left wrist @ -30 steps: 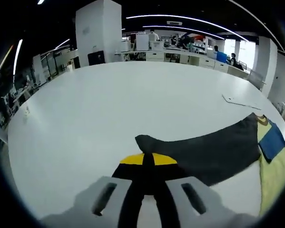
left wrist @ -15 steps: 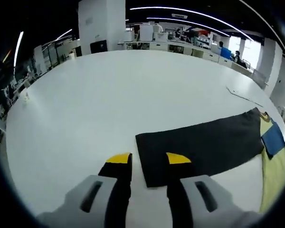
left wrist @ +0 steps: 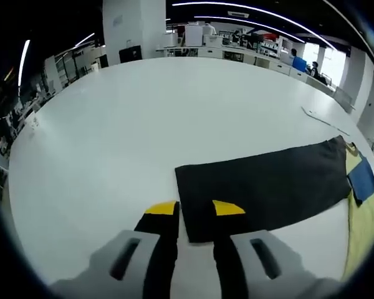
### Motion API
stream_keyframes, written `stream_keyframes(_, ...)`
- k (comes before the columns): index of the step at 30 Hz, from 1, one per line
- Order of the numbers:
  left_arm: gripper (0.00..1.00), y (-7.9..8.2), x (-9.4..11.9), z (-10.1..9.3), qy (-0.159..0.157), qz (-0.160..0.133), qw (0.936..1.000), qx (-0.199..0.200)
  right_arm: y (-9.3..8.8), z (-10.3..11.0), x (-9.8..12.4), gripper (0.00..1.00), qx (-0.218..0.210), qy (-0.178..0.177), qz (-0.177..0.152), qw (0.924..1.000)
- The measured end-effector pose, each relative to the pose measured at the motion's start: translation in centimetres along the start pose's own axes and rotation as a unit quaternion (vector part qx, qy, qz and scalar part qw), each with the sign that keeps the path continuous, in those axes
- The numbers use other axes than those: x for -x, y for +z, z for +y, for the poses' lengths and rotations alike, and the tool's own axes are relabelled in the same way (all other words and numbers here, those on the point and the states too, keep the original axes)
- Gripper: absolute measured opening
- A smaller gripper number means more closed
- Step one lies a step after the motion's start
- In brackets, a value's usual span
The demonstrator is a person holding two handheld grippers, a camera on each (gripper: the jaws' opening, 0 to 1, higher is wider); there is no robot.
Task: Fold the garment on the visible template until the final outline fits inside the template.
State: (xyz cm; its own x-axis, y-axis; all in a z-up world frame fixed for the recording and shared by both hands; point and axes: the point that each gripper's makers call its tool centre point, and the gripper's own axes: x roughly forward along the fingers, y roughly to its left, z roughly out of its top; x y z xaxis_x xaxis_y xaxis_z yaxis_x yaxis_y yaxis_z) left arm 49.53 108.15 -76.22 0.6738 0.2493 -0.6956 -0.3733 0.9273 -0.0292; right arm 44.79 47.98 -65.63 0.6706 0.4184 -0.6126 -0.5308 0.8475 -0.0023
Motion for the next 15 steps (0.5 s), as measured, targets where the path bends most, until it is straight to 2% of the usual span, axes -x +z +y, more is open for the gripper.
stream_keyframes(1,0.1,0.0,0.0,0.1,0.004,-0.001,1.0,0.008,0.0,-0.1,0.0,0.99,0.0,-0.001,-0.001,1.0)
stream_keyframes(2,0.09,0.0,-0.1,0.4,0.012,-0.003,0.9994,0.033,0.0,-0.2,0.0,0.99,-0.001,-0.002,-0.002,1.0)
stream_keyframes(7,0.03,0.0,-0.1,0.2,-0.001,-0.008,0.999,0.044,-0.2,-0.2,0.2,0.99,-0.004,-0.003,-0.003,1.0)
stream_keyframes(8,0.02,-0.1,-0.1,-0.2,-0.008,-0.008,0.9983,0.057,-0.3,-0.2,0.2,0.99,-0.003,-0.002,-0.002,1.0)
stream_keyframes(12,0.0,0.1,0.3,-0.2,0.005,-0.015,0.9983,0.057,-0.2,-0.1,0.2,0.99,0.0,-0.001,-0.002,1.0)
stream_keyframes(15,0.0,0.9,0.6,-0.8,0.0,-0.027,0.9984,0.049,-0.1,0.0,0.3,0.99,0.004,0.002,-0.003,1.0)
